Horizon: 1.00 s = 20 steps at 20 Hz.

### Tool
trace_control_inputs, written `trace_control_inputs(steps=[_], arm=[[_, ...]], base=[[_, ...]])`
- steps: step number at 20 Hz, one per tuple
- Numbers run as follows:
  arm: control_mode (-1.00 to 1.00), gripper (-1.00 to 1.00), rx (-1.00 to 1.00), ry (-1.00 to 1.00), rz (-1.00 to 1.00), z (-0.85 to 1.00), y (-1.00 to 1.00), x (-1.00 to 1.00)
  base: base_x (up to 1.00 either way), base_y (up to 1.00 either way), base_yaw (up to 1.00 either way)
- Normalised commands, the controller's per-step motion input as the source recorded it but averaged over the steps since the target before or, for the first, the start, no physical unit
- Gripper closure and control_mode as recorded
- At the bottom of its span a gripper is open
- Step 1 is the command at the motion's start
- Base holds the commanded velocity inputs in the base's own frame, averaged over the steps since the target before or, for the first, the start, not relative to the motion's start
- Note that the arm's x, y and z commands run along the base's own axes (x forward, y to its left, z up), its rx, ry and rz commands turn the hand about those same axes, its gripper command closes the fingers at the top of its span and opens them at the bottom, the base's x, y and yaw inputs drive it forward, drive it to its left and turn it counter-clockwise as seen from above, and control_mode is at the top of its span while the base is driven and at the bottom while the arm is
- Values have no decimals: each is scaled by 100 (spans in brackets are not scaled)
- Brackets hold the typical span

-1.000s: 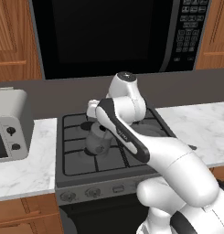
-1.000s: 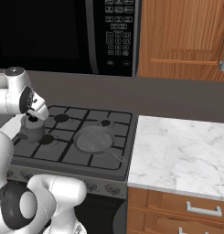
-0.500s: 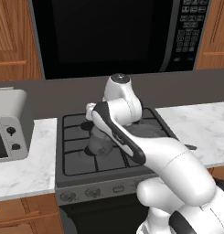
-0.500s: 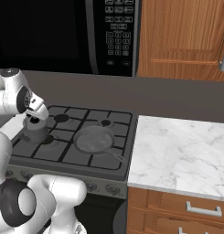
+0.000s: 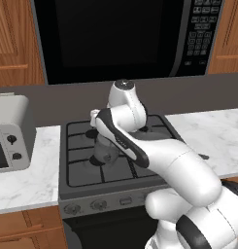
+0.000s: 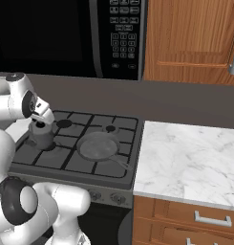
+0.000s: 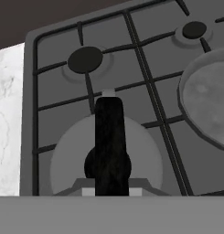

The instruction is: Pick the kettle from the counter and place it on a stove burner. Then turn the burner on.

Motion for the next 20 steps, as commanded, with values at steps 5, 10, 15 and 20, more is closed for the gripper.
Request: trace_control_inputs(steps=[5, 10, 15, 20], arm=[[-100, 100, 0, 0, 0, -10, 0, 30], [-100, 100, 0, 0, 0, -15, 0, 23], [-100, 100, 0, 0, 0, -16, 2, 12], [-100, 100, 0, 0, 0, -11, 14, 3]], base=[[0, 0, 0], [0, 0, 0], [0, 0, 0], [0, 0, 0]])
